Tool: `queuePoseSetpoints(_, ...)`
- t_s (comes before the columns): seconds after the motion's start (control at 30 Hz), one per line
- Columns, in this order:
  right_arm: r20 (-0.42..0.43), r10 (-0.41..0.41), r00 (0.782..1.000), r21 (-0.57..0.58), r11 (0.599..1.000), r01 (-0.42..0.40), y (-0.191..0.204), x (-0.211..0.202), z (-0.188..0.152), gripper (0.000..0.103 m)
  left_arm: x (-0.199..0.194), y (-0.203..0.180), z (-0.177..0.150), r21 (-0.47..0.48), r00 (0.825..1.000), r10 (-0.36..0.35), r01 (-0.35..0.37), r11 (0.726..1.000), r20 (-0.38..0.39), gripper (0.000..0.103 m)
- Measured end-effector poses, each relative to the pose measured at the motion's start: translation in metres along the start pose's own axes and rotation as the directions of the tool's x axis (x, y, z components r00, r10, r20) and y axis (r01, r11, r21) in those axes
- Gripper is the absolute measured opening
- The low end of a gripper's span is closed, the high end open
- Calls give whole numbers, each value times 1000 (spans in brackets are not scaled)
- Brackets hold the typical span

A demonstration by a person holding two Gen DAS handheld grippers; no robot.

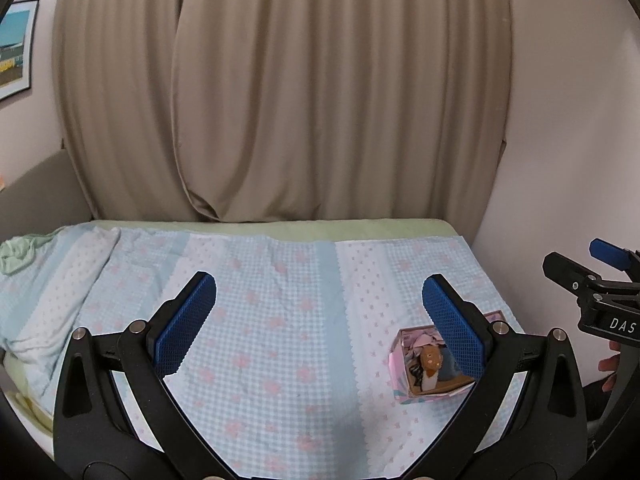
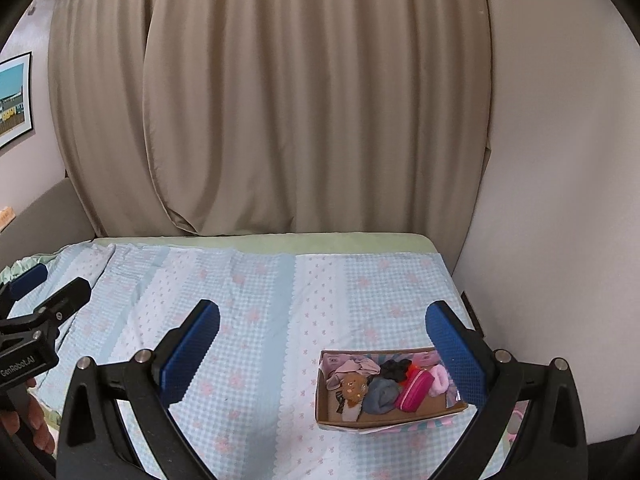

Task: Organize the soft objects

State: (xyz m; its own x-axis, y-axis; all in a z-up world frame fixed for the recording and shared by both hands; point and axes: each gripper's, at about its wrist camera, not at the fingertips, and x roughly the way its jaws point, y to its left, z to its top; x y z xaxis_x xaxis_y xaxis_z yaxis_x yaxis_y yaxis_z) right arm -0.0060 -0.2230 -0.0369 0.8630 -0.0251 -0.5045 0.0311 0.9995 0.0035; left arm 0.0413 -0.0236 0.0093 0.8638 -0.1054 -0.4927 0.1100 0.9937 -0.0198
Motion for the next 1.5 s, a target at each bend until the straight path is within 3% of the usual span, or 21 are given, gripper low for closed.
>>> queuePoseSetpoints(1.5, 5, -4, 1000, 21, 1000, 4, 0, 2, 1, 103, -2, -11, 2, 21, 1000, 24, -25, 999, 20, 103)
